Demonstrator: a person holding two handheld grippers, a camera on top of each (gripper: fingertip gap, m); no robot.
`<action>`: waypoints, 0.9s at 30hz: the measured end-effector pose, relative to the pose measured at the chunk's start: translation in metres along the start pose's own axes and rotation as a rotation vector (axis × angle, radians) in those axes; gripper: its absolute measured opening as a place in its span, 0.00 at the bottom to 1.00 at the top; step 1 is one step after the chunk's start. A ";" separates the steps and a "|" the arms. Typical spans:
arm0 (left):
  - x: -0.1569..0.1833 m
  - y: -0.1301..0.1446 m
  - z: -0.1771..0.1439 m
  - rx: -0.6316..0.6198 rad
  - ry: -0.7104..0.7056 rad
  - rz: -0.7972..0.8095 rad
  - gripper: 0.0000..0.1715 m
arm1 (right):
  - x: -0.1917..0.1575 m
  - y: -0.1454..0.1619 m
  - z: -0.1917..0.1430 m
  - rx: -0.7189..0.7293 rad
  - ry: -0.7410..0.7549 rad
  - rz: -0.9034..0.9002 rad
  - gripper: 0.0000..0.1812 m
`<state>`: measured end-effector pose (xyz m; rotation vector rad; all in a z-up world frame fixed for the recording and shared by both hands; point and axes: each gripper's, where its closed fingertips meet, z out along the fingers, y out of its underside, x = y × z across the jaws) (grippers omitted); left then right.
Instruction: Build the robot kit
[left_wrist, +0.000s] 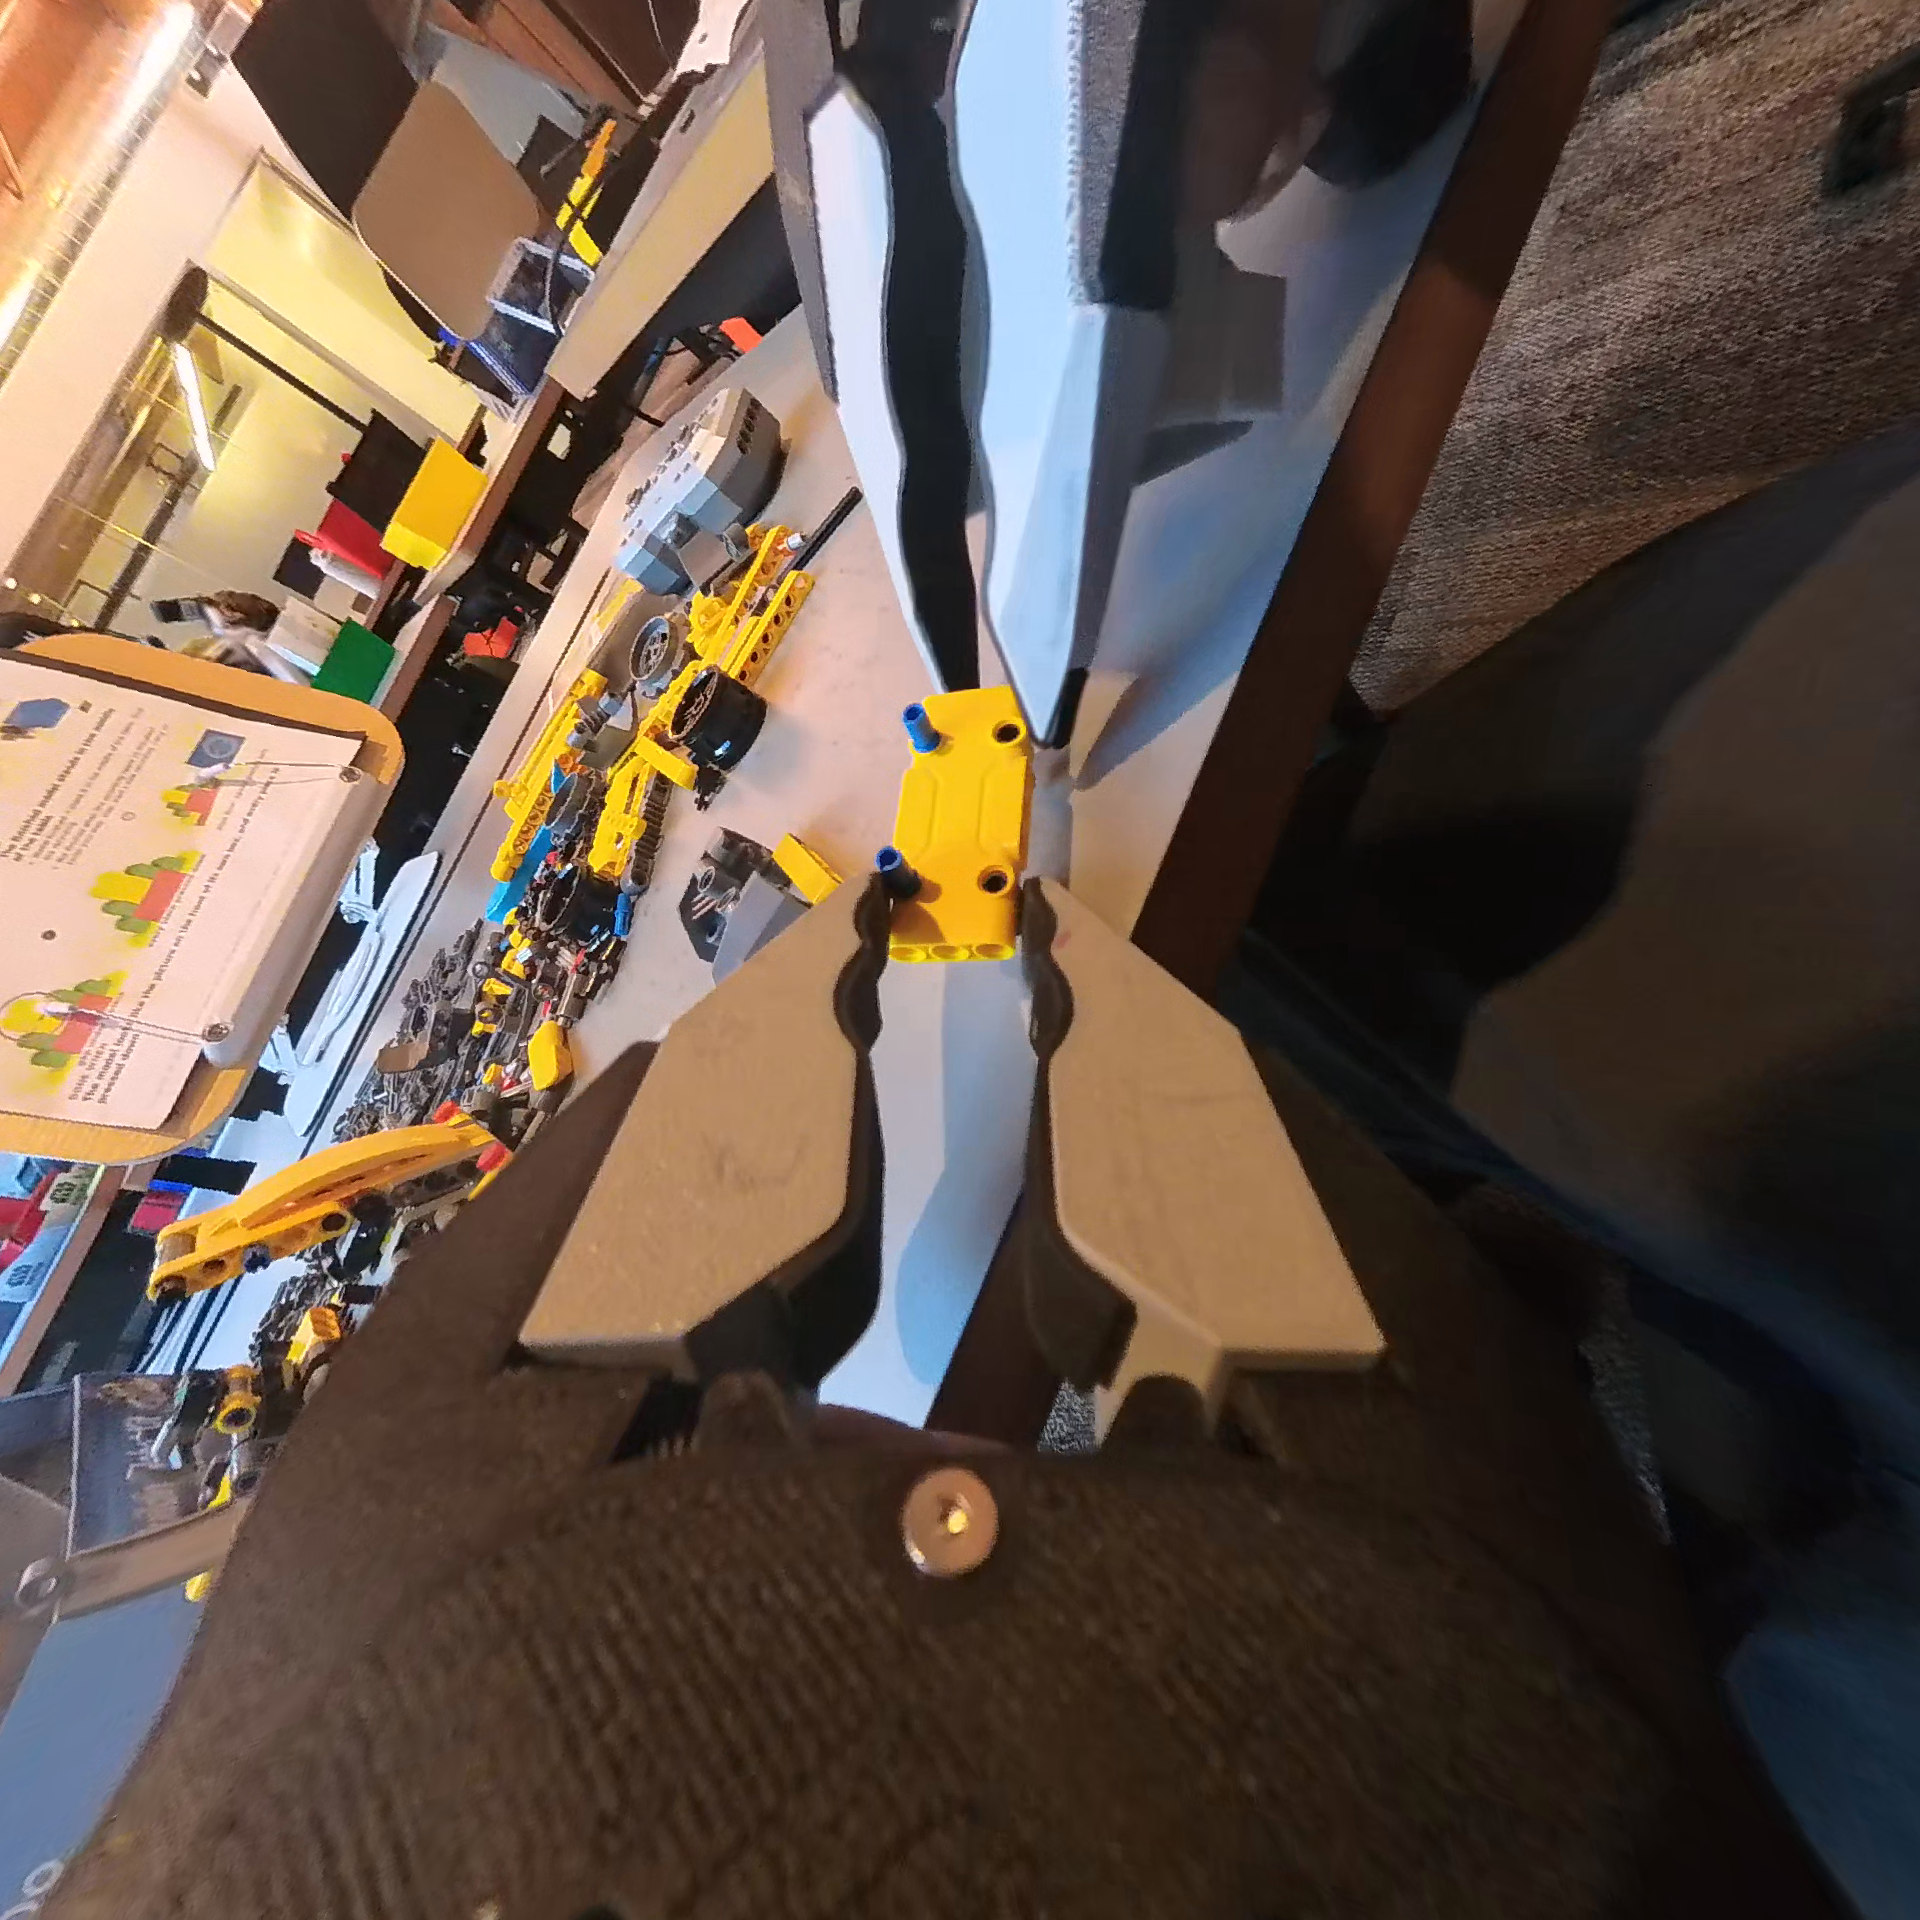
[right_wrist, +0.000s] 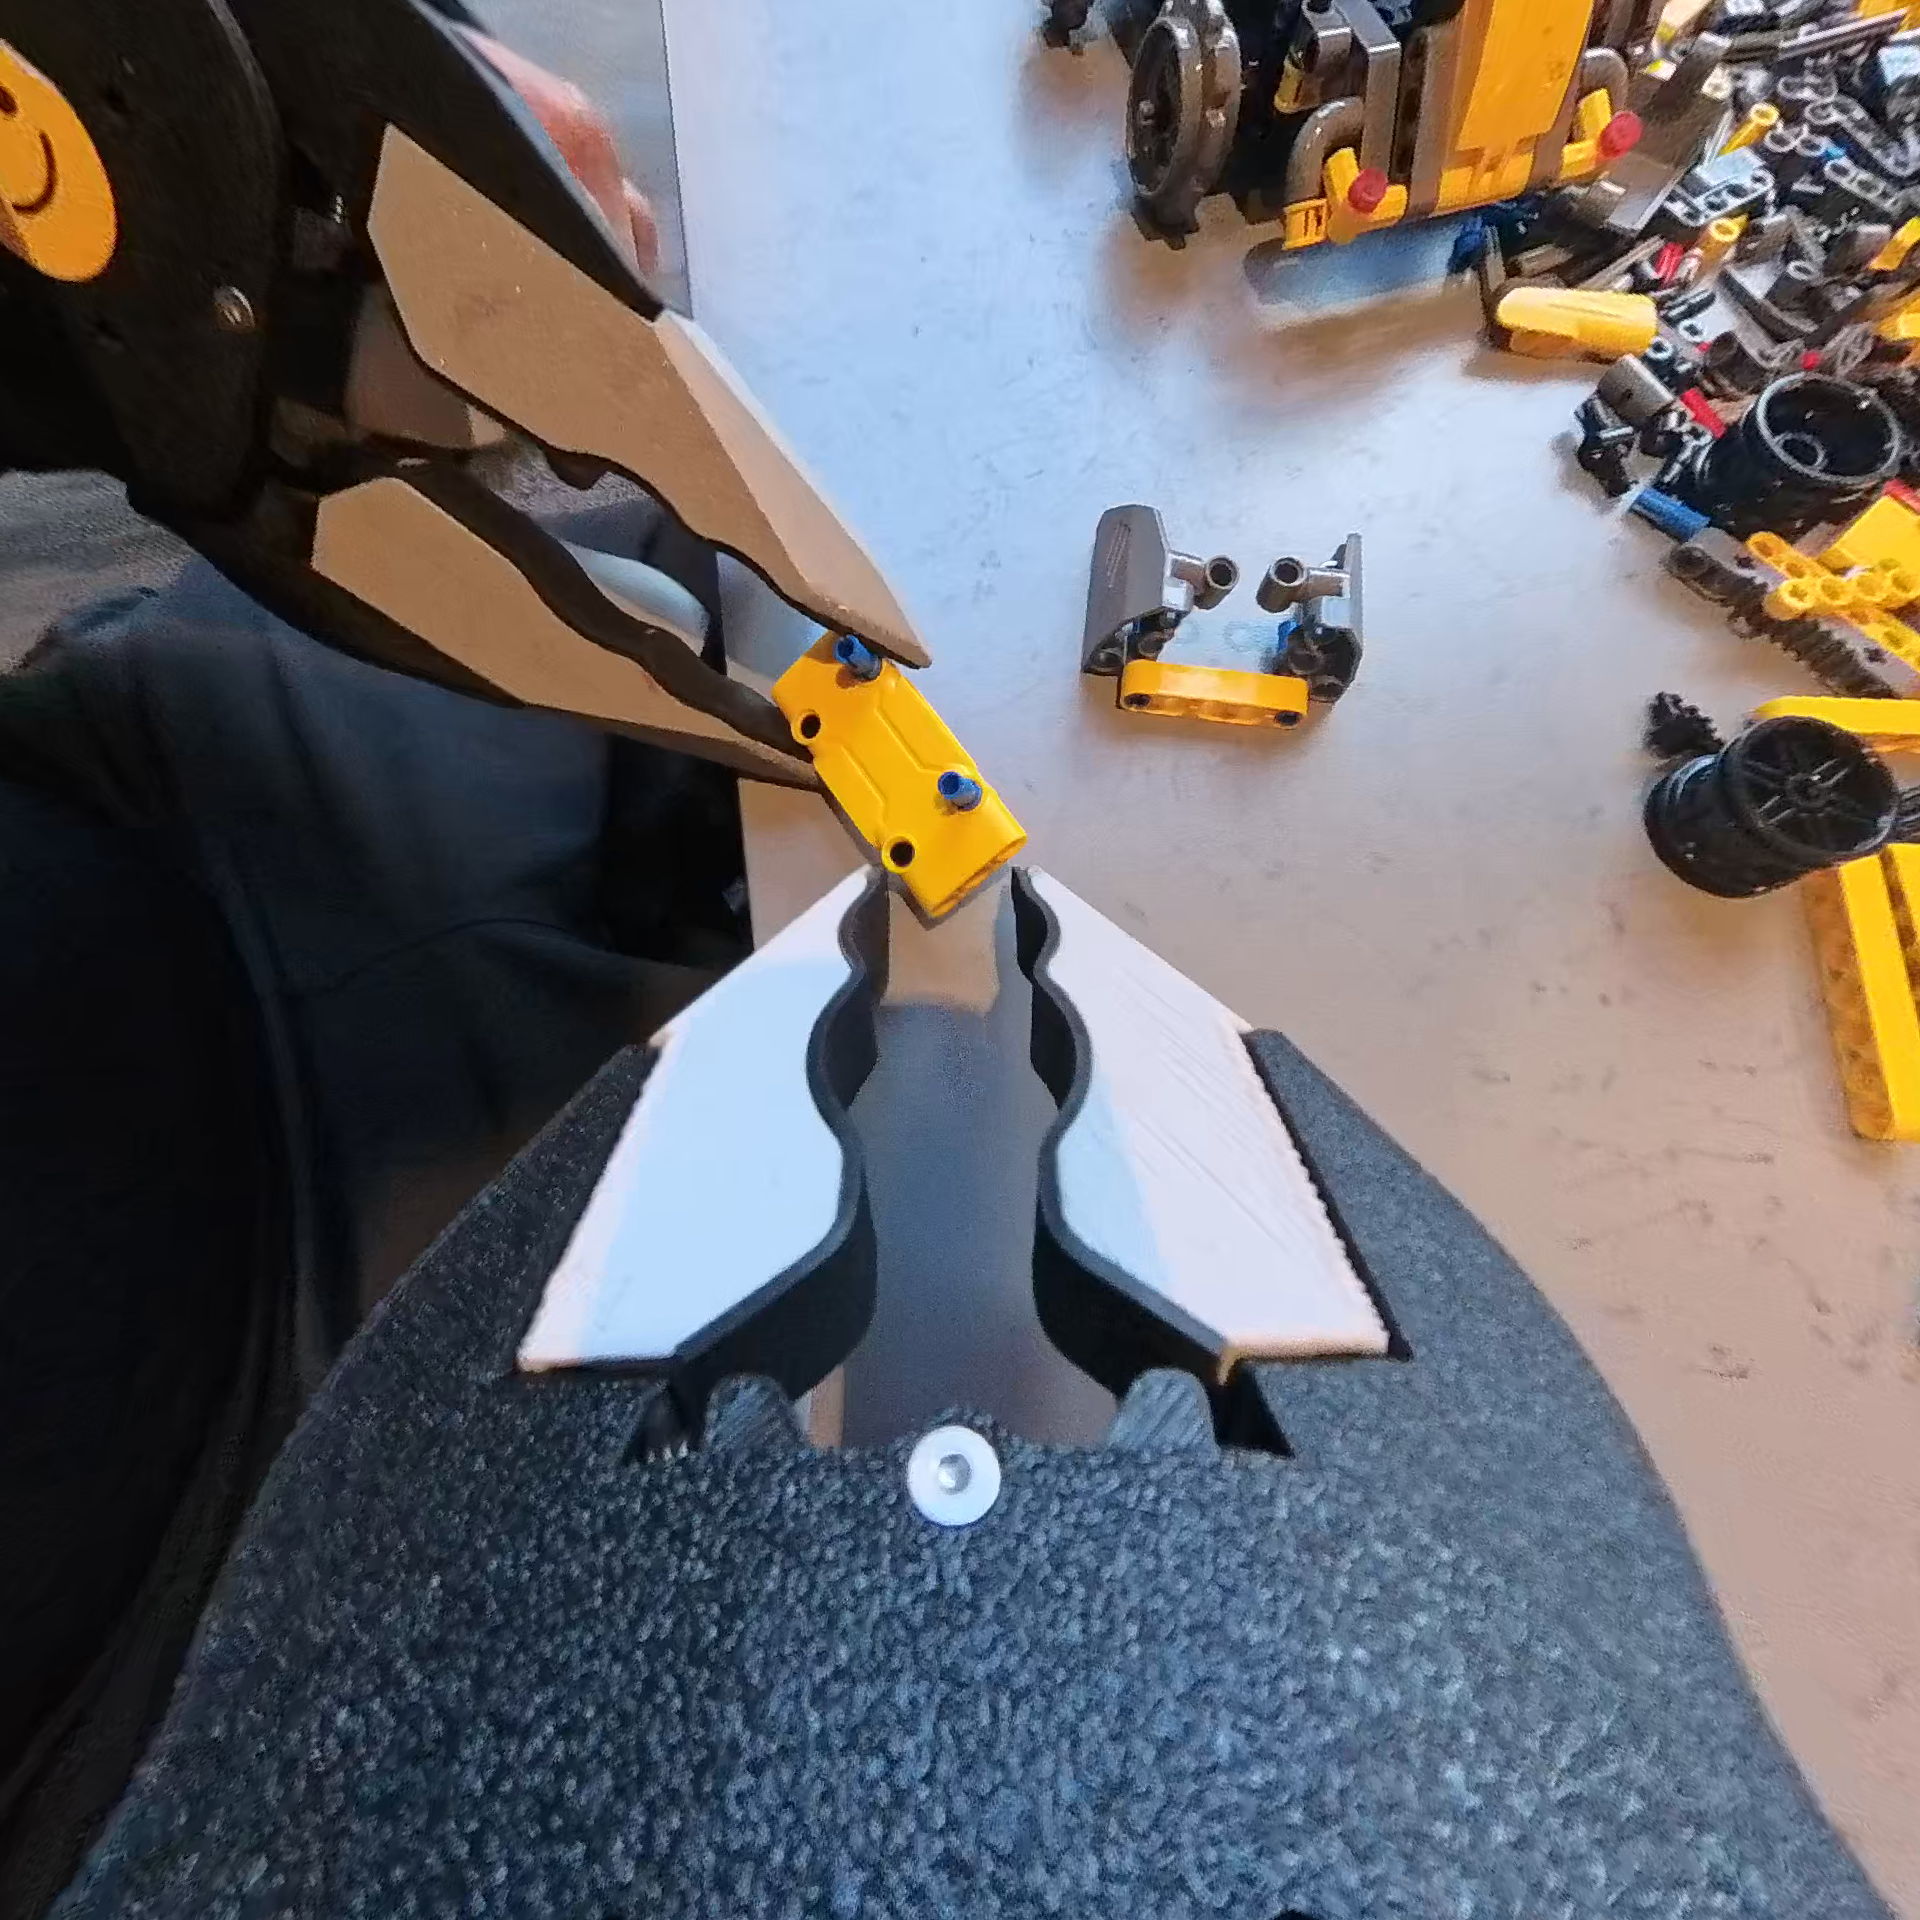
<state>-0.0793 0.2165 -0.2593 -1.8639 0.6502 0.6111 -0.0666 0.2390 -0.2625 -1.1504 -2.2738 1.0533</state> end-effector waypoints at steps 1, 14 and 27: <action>0.000 0.000 0.000 -0.001 -0.001 -0.005 0.14 | 0.000 0.000 0.000 -0.001 -0.007 0.018 0.13; -0.007 0.007 0.006 -0.063 -0.042 -0.179 0.14 | 0.018 -0.011 0.000 0.062 -0.061 0.321 0.09; -0.003 0.001 0.009 -0.076 -0.053 -0.179 0.14 | -0.008 -0.040 0.010 0.051 0.175 -0.173 0.05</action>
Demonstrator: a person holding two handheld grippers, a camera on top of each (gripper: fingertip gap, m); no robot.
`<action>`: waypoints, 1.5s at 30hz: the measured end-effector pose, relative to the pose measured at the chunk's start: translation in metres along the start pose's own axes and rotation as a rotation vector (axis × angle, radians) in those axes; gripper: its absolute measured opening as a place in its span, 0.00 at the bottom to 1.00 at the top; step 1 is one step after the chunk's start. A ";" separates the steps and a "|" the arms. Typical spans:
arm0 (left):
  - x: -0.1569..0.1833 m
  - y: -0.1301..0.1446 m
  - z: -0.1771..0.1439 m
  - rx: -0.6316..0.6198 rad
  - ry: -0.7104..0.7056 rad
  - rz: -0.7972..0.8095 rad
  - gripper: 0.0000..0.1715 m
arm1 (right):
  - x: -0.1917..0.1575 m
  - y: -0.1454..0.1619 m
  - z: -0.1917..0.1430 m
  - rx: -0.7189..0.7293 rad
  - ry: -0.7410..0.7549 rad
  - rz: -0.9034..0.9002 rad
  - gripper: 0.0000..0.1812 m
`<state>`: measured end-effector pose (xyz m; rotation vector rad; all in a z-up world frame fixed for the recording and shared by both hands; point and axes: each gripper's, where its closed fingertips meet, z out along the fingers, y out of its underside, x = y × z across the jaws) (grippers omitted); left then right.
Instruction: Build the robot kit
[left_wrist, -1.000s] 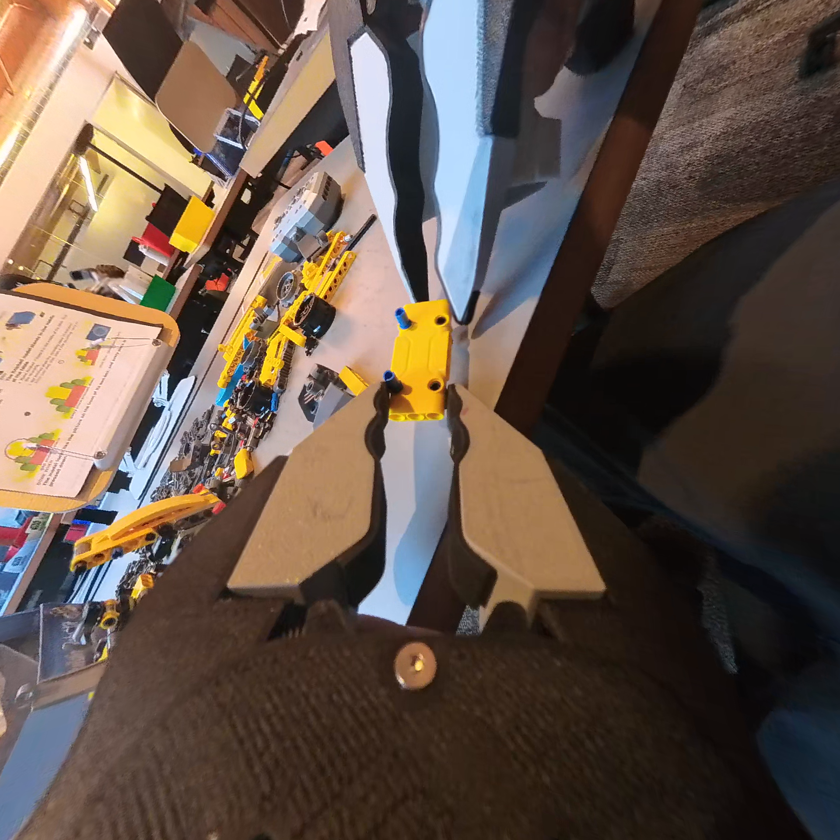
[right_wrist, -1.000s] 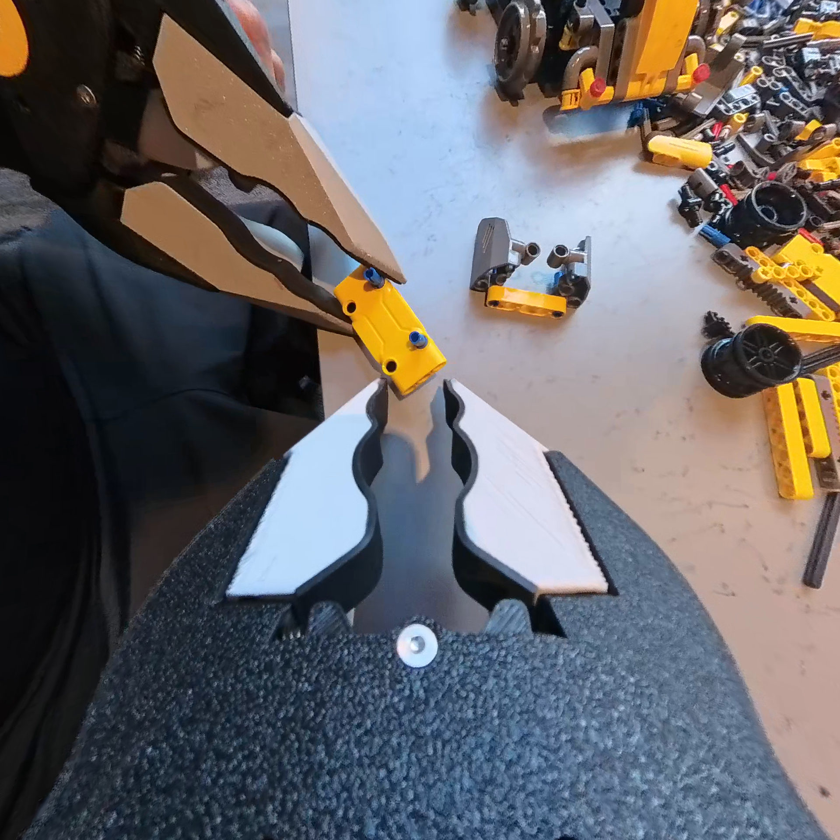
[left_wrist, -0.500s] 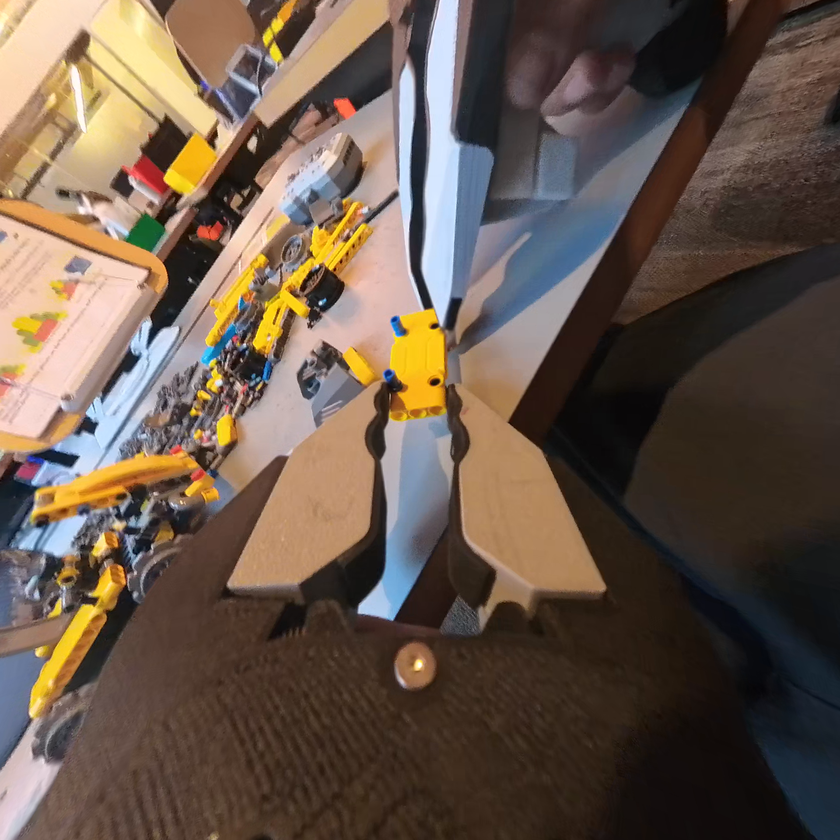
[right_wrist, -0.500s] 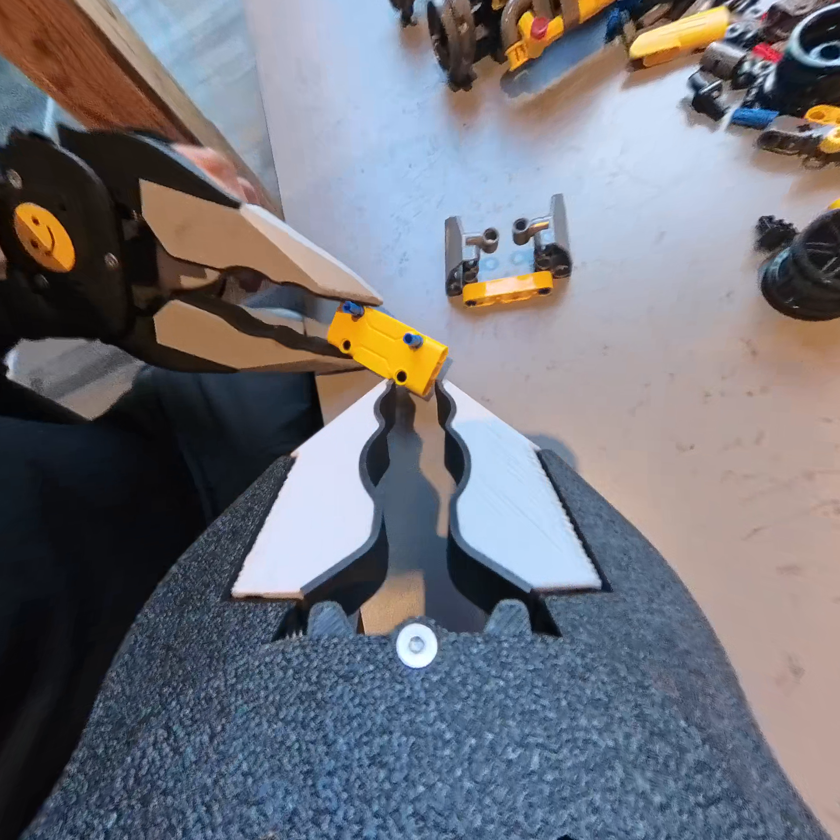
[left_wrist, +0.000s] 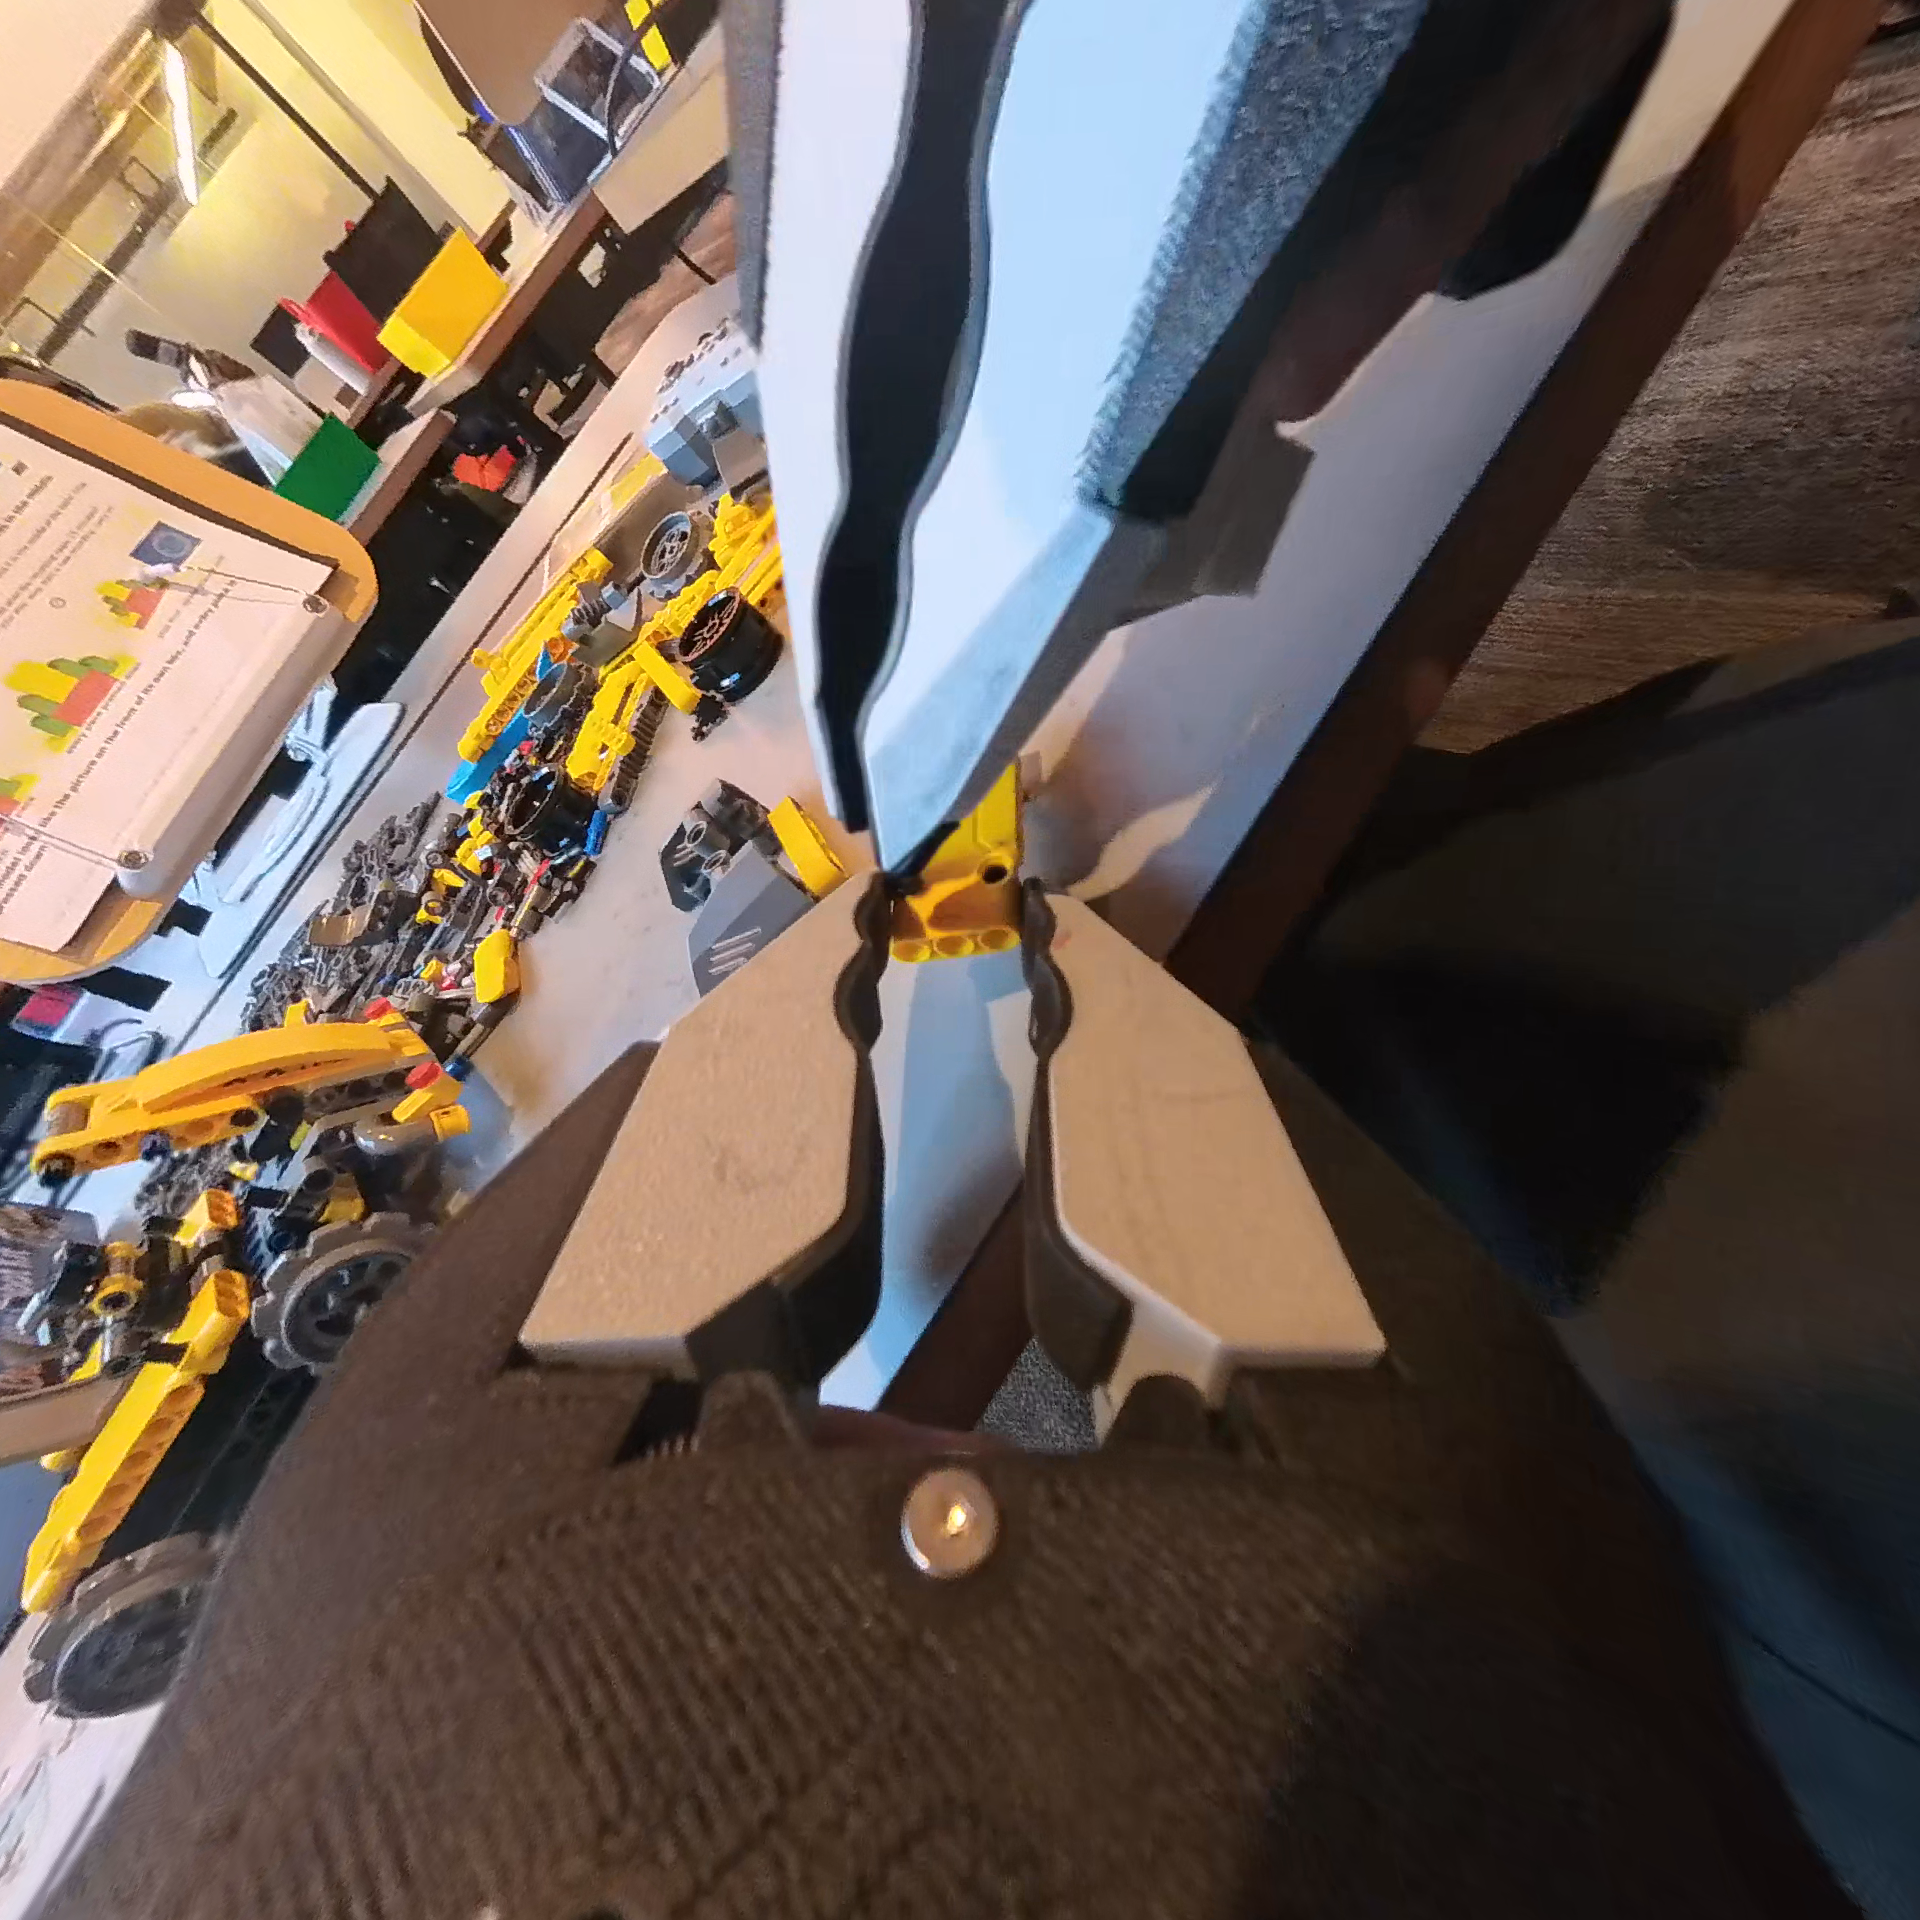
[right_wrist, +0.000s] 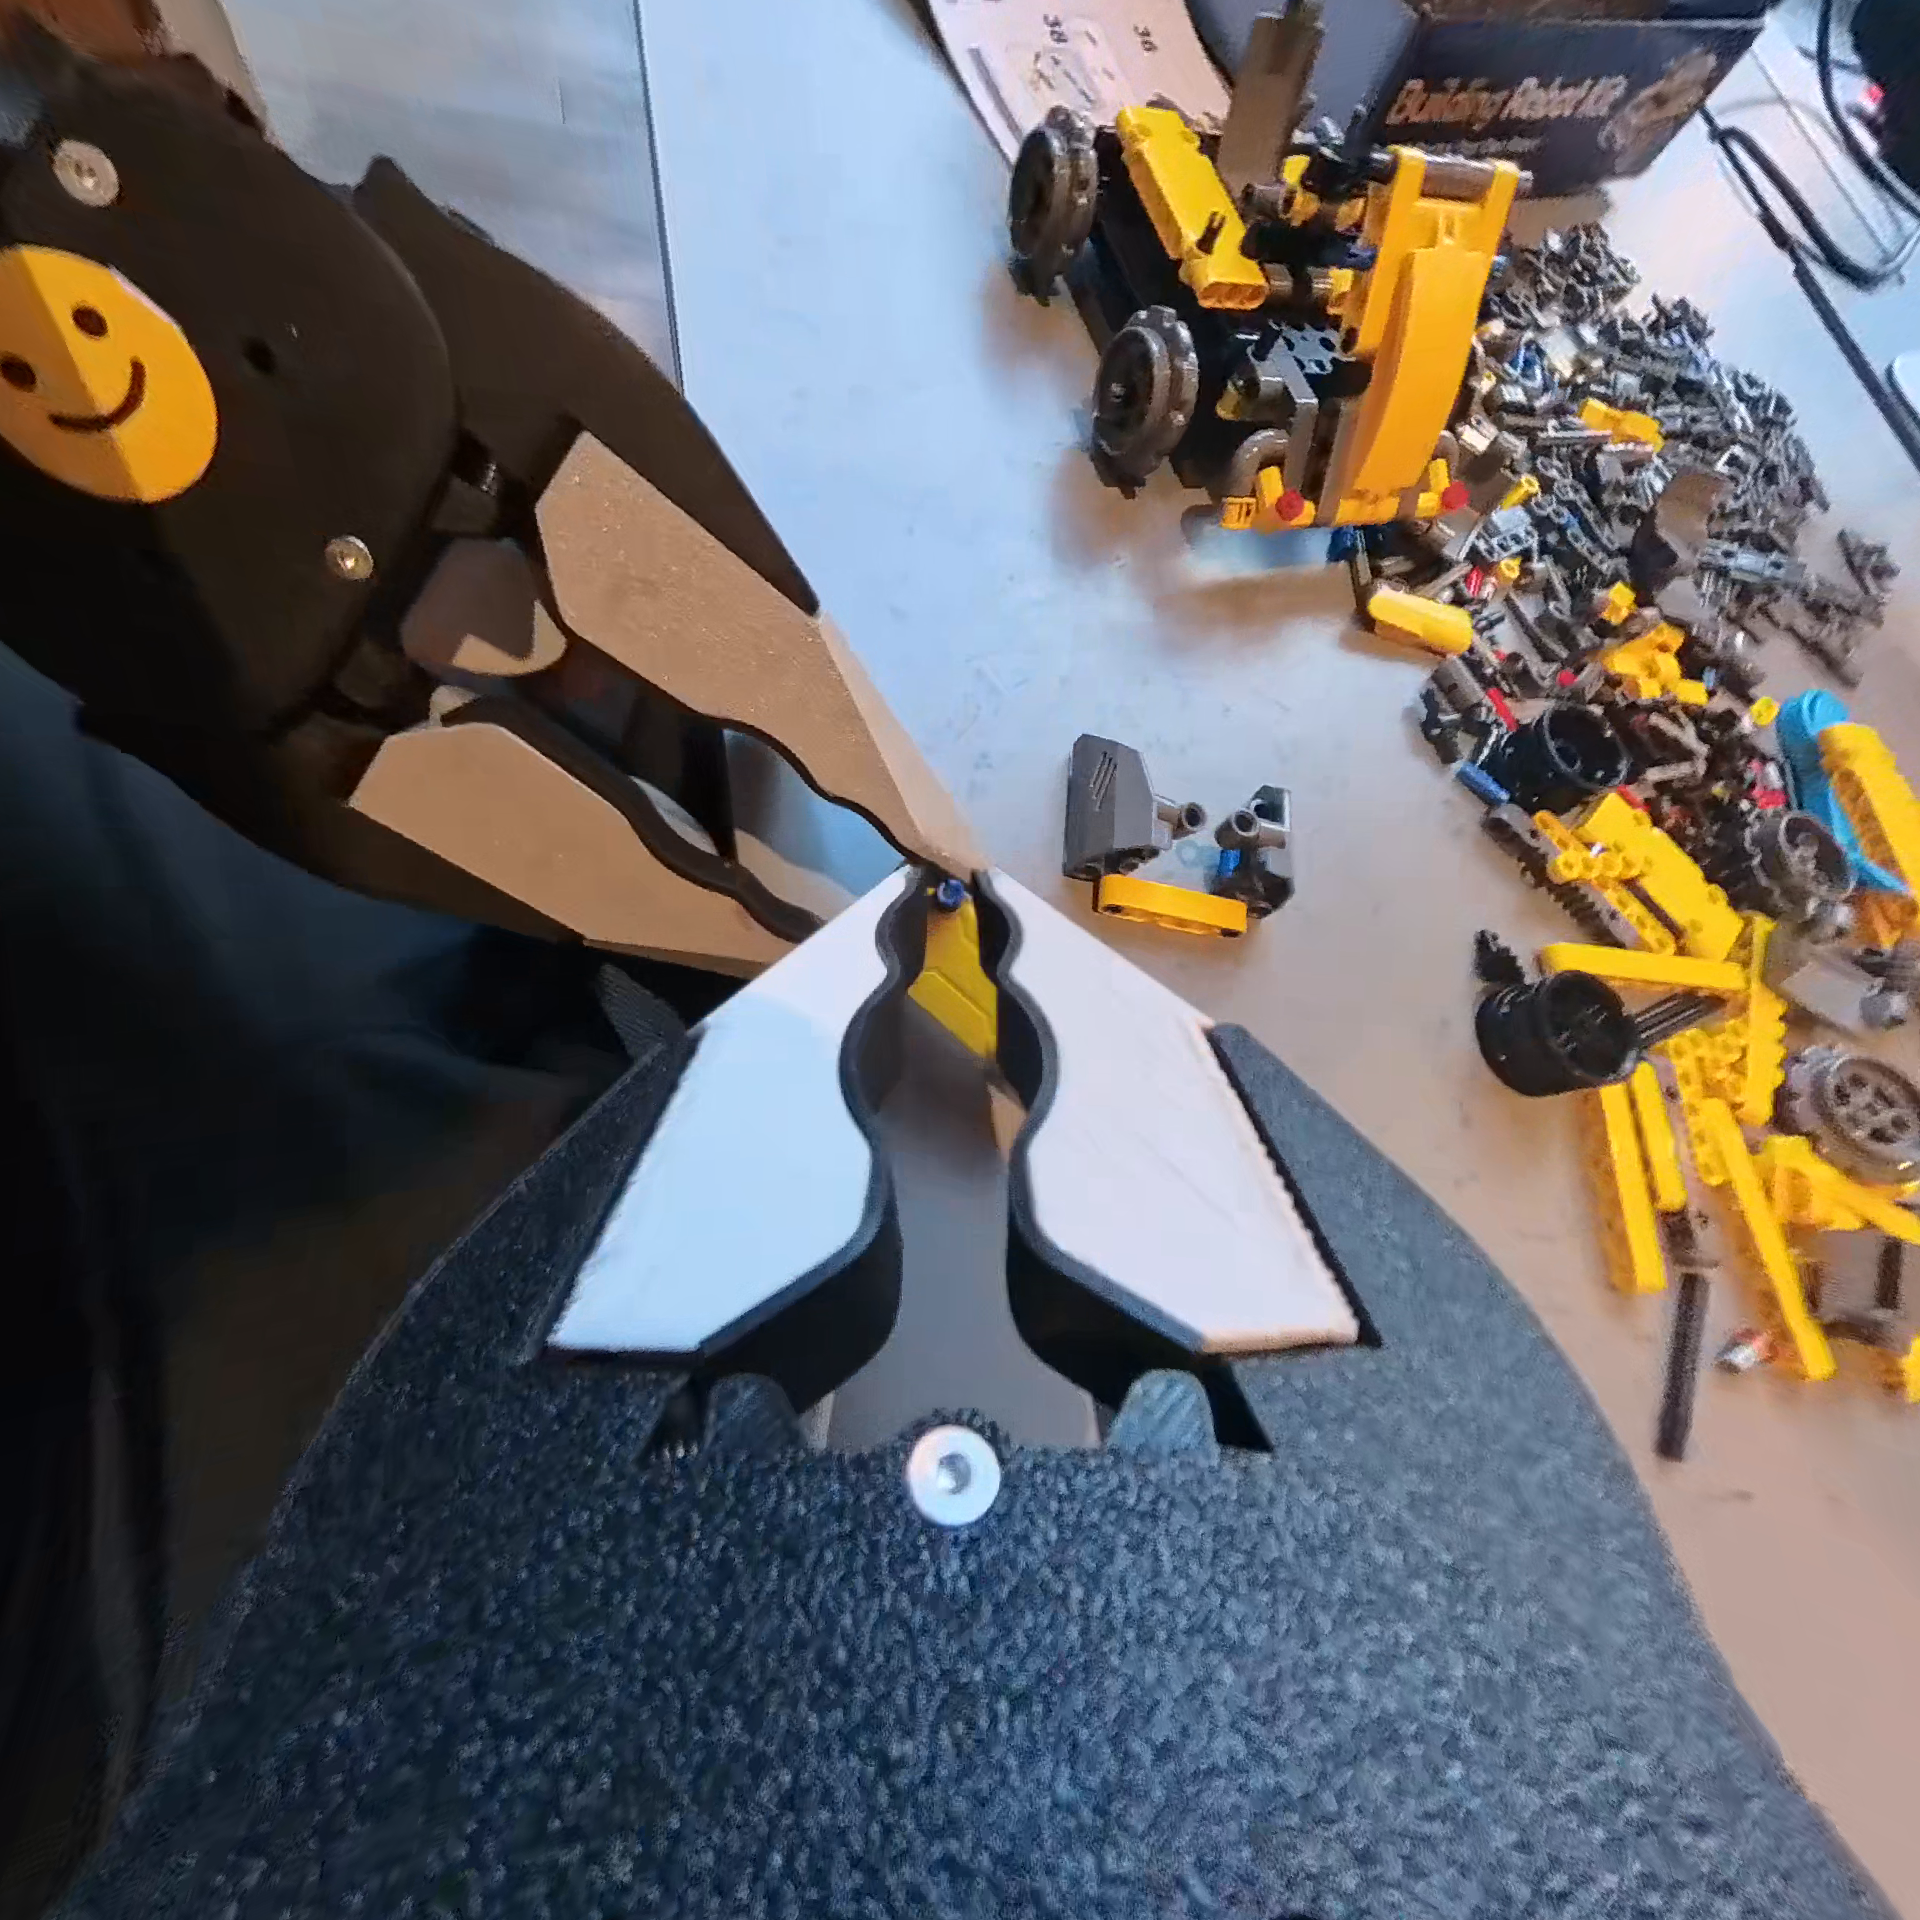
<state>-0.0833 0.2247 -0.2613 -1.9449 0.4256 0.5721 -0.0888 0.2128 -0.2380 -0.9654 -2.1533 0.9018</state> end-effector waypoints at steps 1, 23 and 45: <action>0.000 0.000 0.000 0.004 -0.001 0.009 0.14 | 0.000 0.000 0.000 -0.004 -0.001 -0.030 0.05; -0.001 0.000 -0.001 0.041 0.003 0.042 0.14 | -0.002 0.004 0.005 -0.087 -0.062 -0.217 0.03; 0.000 0.002 -0.002 0.046 0.016 0.042 0.14 | -0.005 0.007 0.007 -0.077 -0.117 -0.324 0.02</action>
